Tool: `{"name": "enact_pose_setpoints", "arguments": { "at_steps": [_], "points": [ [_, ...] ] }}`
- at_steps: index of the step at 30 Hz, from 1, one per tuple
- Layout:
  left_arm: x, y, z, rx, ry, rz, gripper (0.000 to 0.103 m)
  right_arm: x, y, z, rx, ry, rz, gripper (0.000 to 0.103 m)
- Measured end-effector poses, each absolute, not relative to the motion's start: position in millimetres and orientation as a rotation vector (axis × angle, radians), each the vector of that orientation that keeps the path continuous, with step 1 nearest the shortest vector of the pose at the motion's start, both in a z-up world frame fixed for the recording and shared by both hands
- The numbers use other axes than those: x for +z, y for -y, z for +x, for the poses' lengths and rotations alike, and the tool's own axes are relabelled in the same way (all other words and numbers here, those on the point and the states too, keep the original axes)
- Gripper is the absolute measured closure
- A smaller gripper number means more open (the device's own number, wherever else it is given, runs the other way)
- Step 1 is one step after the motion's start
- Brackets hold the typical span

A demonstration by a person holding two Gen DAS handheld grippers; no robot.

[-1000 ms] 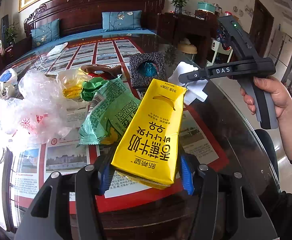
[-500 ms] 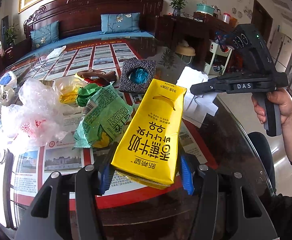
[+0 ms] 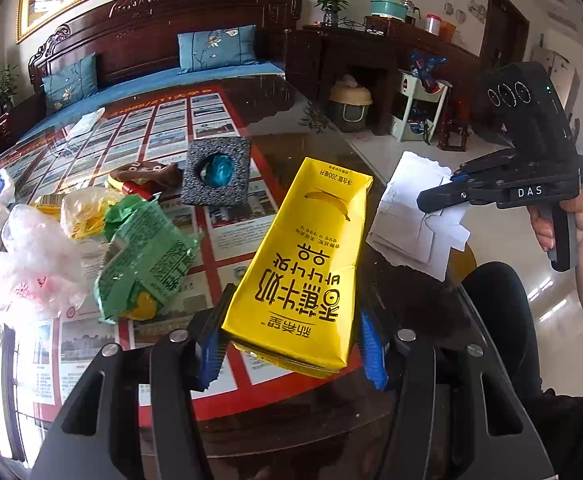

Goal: Collect trash
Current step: 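Carry both items over the yellow bucket and open both grippers to drop them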

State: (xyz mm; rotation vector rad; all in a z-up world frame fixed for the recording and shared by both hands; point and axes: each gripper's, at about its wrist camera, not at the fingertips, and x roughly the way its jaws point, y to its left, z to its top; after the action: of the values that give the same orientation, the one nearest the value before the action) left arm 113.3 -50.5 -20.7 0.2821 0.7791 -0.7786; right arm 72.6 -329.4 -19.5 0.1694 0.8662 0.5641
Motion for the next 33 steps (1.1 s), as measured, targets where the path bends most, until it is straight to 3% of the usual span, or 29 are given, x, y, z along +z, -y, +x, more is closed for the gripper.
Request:
{"name": "enact_pose_setpoints", "arguments": {
  "at_steps": [16, 33],
  "points": [
    [-29.2, 213.2, 106.6, -1.014, -0.803, 0.387, 0.048, -31.8, 461.7, 19.3, 0.389, -0.853, 0.238, 0.096],
    [-63.6, 364.1, 97.9, -1.209, -0.887, 0.523, 0.048, -87.3, 601.0, -21.6, 0.194, -0.949, 0.357, 0.096]
  ]
}}
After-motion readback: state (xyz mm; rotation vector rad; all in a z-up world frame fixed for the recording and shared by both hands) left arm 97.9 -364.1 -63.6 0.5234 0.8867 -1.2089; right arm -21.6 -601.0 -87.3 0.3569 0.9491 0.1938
